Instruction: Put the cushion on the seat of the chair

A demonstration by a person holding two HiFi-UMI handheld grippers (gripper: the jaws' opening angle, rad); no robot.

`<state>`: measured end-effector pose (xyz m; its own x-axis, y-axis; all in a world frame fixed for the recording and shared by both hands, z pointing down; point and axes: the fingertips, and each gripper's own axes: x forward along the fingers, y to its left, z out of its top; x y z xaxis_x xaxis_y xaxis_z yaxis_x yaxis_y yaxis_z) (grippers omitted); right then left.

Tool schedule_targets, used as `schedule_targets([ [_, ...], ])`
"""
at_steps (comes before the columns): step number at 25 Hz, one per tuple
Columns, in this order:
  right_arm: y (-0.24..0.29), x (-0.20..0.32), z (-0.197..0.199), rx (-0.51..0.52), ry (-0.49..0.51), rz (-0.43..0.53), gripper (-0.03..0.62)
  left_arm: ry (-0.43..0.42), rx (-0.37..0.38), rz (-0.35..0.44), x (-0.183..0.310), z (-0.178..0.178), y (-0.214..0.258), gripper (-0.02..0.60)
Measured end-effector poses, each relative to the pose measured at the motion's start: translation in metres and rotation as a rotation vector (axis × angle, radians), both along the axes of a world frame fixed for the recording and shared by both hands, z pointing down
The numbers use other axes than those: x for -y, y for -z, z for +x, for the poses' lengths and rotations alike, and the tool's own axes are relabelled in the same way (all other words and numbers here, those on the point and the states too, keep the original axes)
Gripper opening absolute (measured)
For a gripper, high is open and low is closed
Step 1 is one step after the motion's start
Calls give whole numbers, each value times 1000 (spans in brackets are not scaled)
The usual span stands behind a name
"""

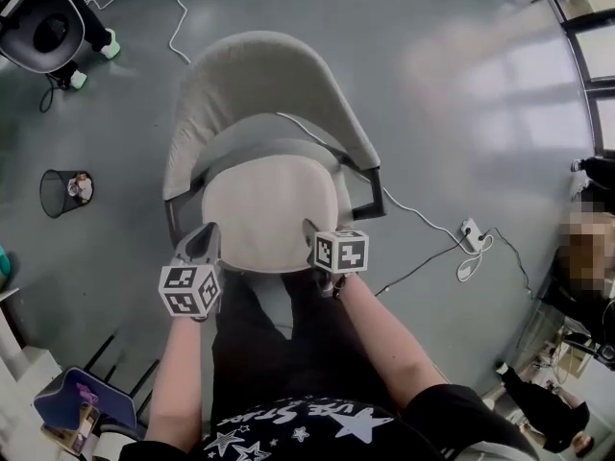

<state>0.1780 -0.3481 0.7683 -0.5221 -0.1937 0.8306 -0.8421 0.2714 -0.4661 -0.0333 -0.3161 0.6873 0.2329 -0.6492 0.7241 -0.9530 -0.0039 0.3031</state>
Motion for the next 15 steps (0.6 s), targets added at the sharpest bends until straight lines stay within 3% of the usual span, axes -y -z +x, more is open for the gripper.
schedule_targets([
  [9, -48, 6, 21, -16, -26, 25, 71, -29, -27, -63, -4, 19, -50, 14],
  [15, -69, 10, 28, -3, 22, 19, 93, -48, -53, -98, -13, 33, -74, 14],
])
